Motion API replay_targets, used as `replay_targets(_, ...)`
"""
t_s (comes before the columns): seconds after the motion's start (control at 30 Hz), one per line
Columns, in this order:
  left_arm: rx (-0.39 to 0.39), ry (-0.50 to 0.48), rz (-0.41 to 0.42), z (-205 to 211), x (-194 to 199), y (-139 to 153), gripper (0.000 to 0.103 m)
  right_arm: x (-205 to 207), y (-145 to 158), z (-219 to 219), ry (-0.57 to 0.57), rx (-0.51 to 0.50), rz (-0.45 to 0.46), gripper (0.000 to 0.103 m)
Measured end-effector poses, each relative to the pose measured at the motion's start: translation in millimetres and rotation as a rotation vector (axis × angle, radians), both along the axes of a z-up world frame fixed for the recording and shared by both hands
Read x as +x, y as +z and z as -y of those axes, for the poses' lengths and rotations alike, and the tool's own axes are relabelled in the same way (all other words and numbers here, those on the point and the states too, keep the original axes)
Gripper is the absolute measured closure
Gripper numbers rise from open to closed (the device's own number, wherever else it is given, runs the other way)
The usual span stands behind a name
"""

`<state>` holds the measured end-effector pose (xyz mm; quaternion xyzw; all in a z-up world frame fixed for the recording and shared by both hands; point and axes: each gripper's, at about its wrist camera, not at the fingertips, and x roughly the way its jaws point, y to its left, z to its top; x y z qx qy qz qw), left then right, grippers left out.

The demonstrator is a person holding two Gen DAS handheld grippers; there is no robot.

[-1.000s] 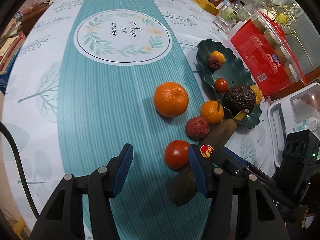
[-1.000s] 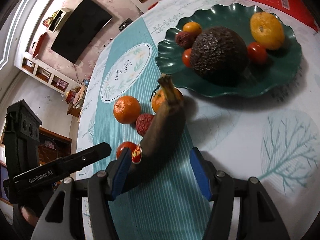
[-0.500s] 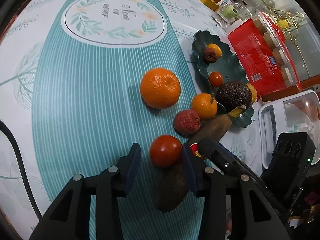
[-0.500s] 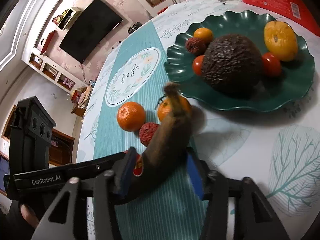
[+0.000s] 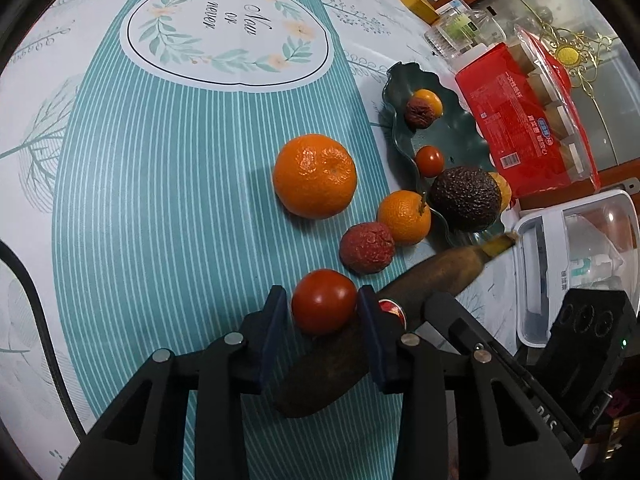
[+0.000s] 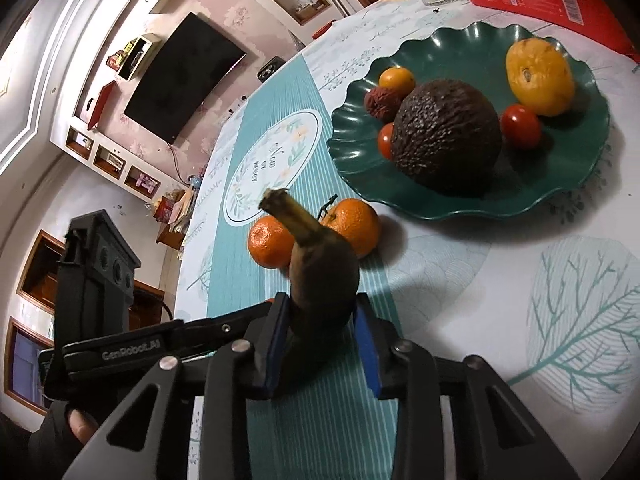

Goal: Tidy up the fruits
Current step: 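Carry the banana with the right tool while the left tool carries the tomato to the plate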

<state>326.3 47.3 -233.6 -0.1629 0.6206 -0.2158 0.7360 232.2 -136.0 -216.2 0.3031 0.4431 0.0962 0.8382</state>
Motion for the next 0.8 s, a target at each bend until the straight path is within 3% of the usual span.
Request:
replay_targets(0.43, 0.0, -0.008, -0.011, 3.6, -1.4, -0.6, 0.072, -24.6, 28.1, 1.2, -0.018, -0.068, 0.045, 0.073)
replay_targets(0.8, -0.013, -0.017, 0.054, -14.0, -21.4, 36.2, 0.072, -51.4, 50.2, -2.7, -0.072, -0.123, 0.051, 0.074)
